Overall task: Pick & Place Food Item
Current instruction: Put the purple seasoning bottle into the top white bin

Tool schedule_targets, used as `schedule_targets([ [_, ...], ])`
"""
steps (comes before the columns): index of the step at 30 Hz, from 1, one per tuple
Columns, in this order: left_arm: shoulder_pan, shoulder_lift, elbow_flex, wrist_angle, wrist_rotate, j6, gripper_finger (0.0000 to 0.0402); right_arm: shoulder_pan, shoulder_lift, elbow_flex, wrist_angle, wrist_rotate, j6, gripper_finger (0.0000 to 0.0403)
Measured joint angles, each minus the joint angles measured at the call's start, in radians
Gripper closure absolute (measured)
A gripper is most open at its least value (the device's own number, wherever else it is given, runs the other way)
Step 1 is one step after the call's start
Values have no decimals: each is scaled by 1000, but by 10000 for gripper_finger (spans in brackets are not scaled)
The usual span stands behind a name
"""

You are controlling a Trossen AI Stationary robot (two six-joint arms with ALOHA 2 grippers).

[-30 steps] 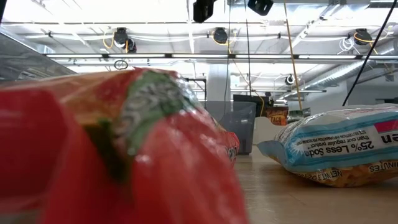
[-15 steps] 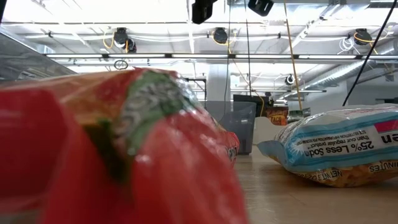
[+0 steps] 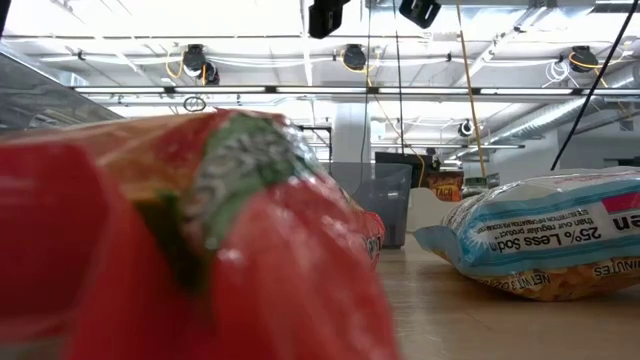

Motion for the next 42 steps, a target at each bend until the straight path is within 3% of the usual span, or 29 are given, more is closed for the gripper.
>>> schedule_targets([
  [34, 1, 1, 0, -1, 22, -16, 190, 0, 0, 0, -38, -33, -33, 204],
  [42, 17, 1, 0, 4, 100, -76, 146, 0, 0, -1, -47, -47, -30, 204],
])
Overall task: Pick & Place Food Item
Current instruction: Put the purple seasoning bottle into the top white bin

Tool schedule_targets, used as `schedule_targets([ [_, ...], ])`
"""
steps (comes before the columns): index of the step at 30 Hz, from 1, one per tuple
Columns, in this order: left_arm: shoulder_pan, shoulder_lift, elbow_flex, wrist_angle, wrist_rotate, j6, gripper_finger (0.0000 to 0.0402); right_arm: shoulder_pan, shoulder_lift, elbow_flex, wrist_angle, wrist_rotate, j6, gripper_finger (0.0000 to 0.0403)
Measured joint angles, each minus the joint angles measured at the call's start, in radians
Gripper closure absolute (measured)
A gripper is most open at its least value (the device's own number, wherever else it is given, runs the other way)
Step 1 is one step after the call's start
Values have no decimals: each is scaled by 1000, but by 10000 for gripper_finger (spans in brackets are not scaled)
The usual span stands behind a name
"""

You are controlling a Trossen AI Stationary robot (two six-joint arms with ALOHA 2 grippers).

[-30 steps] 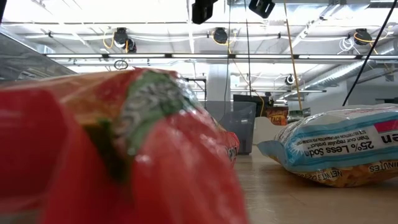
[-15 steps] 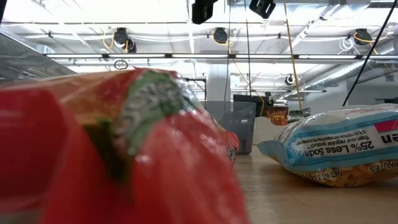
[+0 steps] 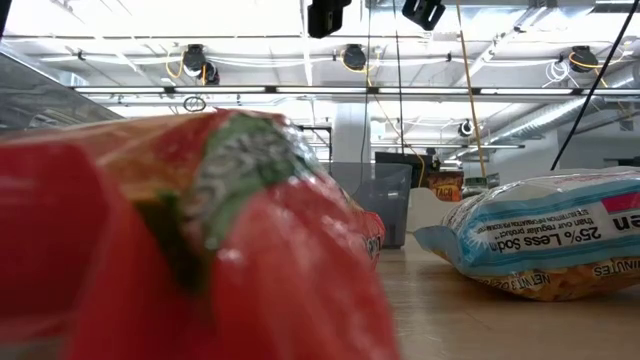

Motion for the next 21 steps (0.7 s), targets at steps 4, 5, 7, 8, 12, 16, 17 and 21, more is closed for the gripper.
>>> schedule_targets([
  [4, 18, -2, 0, 4, 54, -38, 108, 1, 0, -1, 0, -4, 0, 204],
  [5, 24, -2, 0, 5, 65, -48, 99, 1, 0, -1, 2, -3, 0, 204],
  [7, 37, -2, 0, 29, 102, -63, 84, 1, 0, -1, 3, 5, -1, 204],
  [8, 44, -2, 0, 45, 120, -67, 77, 0, 0, -1, 3, 8, -2, 204],
  [12, 71, -5, 0, 83, 169, -76, 66, 0, -1, -1, 7, 9, -2, 204],
  [16, 103, -27, 0, 61, 239, -89, 75, 0, -1, -1, 4, 10, -3, 204],
  [17, 113, -34, 0, 49, 263, -96, 79, -1, -1, -1, -1, 10, -3, 204],
  [21, 144, -79, 0, -17, 301, -86, 102, -13, -3, -1, -21, 9, 2, 204],
])
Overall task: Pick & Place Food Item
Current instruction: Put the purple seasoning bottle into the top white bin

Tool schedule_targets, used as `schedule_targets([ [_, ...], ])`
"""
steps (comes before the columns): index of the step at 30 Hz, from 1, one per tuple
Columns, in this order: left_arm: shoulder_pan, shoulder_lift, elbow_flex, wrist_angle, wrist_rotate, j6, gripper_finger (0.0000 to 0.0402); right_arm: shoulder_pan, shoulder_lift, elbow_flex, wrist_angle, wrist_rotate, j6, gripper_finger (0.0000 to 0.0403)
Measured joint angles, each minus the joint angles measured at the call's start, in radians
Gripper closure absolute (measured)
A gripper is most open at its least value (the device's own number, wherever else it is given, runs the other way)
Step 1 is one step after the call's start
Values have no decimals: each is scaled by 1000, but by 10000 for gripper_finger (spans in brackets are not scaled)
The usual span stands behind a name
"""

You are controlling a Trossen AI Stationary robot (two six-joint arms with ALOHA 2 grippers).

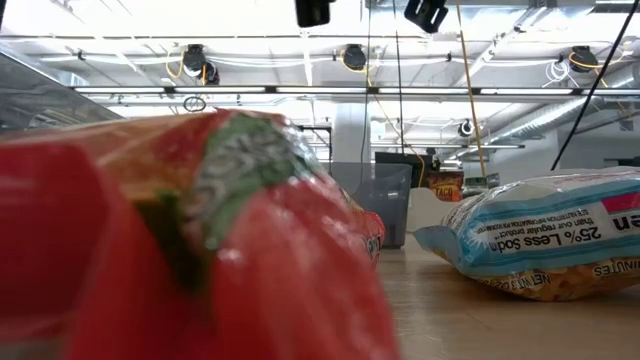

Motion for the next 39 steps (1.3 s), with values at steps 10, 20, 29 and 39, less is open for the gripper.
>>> schedule_targets([
  [10, 33, -206, 0, -134, -177, 154, 155, -128, -24, 116, -76, -3, -40, 204],
  [20, -34, -428, 0, -244, -608, 321, 178, -333, 27, 366, -250, 10, -199, 204],
  [29, -85, -505, 0, -272, -750, 458, 179, -463, 232, 556, -459, 142, -387, 204],
  [39, -80, -594, 0, -454, -746, 517, 178, -538, 545, 900, -830, 353, -575, 204],
])
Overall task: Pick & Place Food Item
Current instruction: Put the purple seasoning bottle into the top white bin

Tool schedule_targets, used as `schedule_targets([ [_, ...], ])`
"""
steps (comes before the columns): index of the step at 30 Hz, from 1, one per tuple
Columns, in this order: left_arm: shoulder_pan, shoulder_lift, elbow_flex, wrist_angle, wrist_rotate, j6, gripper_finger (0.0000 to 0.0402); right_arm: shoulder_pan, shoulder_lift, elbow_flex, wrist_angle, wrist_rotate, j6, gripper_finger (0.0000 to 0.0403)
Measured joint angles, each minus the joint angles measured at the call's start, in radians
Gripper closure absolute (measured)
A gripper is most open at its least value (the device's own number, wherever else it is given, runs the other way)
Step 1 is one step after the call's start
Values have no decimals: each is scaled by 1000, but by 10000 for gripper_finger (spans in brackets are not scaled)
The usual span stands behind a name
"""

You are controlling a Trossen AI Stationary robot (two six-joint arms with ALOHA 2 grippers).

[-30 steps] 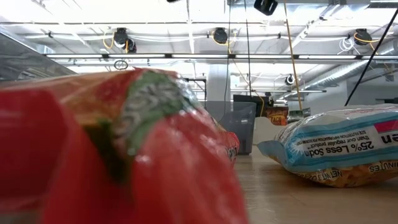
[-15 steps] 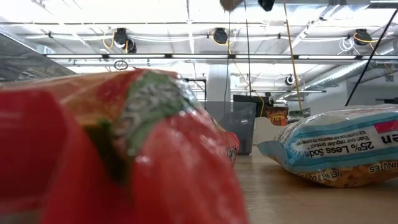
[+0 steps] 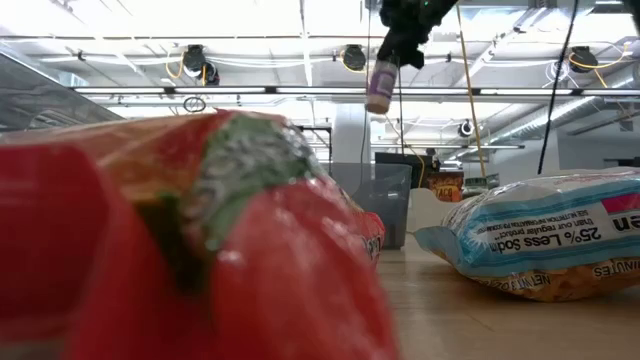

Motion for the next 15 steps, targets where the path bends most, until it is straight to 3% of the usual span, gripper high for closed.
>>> schedule_targets([
  [3, 0, -26, 0, -42, 0, 47, 178, -18, 61, 74, -56, 22, -2, 204],
  [6, 0, -49, 0, -74, -2, 70, 178, -22, 87, 114, -81, 122, -5, 205],
  [15, 0, -49, 0, -78, -103, 139, 178, -79, 117, 119, -163, 229, -54, 205],
])
